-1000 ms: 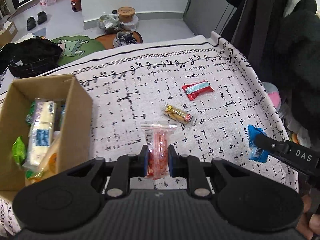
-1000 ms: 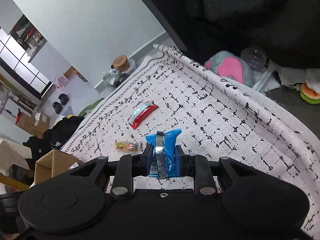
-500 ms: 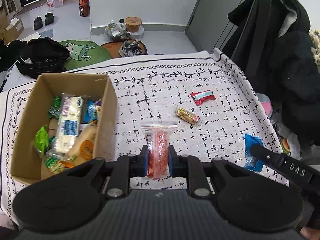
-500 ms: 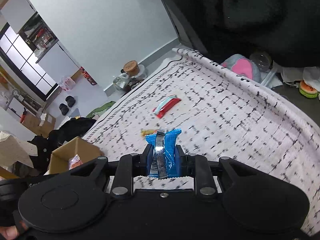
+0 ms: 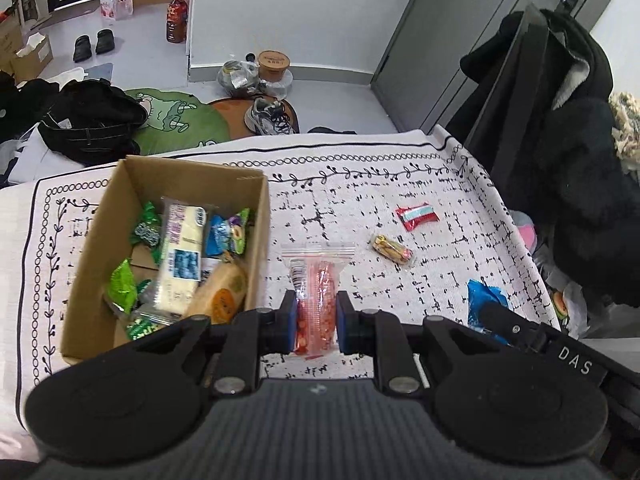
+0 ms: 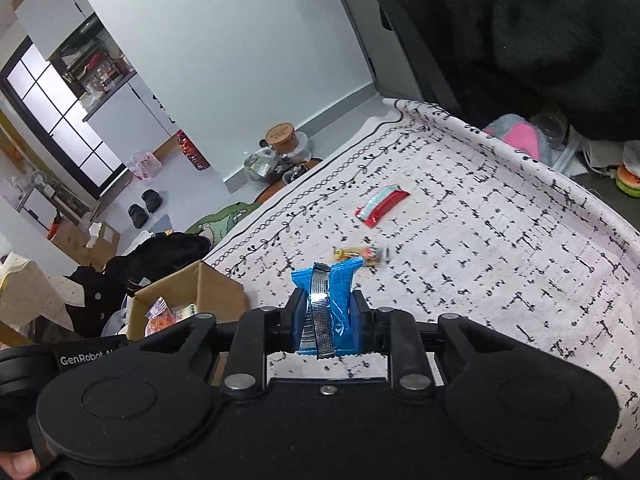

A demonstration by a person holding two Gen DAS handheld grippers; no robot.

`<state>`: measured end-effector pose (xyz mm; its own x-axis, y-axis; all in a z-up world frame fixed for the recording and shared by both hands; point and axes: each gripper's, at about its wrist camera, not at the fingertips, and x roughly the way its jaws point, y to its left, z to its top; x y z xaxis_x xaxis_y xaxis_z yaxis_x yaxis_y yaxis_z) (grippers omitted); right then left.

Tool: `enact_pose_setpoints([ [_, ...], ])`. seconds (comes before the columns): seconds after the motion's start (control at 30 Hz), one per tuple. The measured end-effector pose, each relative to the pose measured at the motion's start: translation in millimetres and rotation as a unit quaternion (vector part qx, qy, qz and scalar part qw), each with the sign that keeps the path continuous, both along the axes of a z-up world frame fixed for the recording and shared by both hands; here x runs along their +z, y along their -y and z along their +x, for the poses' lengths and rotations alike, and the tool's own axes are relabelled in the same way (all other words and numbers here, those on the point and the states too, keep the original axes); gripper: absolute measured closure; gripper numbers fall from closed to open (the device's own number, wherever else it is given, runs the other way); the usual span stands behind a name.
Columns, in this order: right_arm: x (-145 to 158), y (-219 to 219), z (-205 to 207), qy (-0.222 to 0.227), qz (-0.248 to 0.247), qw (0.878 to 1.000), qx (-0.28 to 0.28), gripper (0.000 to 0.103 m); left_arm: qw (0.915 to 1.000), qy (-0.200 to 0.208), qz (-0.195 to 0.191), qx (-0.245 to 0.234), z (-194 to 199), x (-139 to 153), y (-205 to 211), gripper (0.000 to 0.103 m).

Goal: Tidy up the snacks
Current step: 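Carry both packs over the cardboard box and open both grippers to drop them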

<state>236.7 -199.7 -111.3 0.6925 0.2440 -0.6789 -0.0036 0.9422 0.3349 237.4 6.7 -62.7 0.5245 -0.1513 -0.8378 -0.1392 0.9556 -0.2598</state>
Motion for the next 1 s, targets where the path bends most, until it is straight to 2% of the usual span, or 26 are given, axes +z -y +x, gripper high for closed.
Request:
enact_pose_setpoints([
  [0.43,5.3,-44.9,5.4,0.005,-0.007,1.000,0.025,0.080,0.9995,0.011,-0.016,0.027,-0.7,5.0,-46.6,0.085],
  [1.0,-9.5,-102.4,25.7,-0.013,-0.018,0.998,0.056,0.080,0.9969,-0.015,-0.028,0.072,16.5,-22.2,-112.1,0.085],
])
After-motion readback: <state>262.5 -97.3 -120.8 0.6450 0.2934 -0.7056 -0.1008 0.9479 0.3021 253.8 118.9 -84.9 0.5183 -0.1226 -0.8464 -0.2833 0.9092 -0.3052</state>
